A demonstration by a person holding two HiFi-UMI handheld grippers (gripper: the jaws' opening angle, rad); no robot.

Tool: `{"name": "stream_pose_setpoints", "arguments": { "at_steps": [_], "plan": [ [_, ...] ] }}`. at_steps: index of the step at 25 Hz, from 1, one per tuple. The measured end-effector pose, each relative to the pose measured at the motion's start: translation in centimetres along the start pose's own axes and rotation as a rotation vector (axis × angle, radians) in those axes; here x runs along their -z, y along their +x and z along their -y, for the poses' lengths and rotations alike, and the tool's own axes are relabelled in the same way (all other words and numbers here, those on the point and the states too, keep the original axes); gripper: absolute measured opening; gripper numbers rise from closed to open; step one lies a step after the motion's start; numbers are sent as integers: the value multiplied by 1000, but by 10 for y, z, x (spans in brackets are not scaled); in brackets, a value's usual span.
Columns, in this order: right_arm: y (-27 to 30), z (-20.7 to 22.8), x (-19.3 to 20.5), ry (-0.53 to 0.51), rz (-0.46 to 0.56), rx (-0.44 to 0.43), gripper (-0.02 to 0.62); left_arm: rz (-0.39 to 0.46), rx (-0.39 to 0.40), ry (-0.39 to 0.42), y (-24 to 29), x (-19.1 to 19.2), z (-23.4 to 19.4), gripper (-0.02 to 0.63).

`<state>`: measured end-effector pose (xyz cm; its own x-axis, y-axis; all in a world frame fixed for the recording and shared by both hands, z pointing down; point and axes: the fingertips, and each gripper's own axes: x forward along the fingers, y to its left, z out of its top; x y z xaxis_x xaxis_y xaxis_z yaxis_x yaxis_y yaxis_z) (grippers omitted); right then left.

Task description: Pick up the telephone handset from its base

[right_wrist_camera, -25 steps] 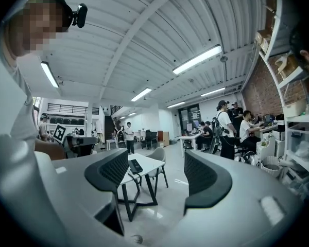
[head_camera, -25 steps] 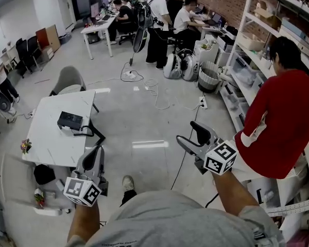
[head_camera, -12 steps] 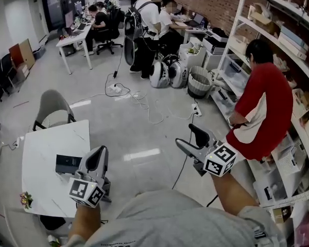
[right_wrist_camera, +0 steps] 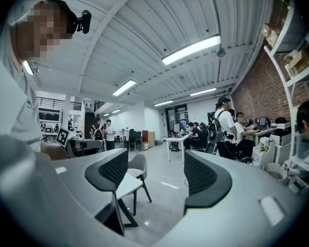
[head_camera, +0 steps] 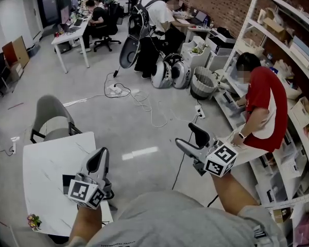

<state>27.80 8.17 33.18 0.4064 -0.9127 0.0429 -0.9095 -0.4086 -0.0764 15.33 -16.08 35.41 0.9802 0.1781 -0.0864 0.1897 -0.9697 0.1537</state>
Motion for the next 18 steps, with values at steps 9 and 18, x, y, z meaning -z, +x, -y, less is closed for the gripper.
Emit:
{"name": "stream_pose_setpoints", "arguments": {
  "at_steps": [9, 18],
  "plan": [
    [52, 49, 10, 32, -29, -47, 319, -28, -56, 6, 45, 10, -34, 59],
    [97, 151, 10, 36, -22, -225, 319, -19, -230, 69, 124, 19, -24, 59]
  ]
}}
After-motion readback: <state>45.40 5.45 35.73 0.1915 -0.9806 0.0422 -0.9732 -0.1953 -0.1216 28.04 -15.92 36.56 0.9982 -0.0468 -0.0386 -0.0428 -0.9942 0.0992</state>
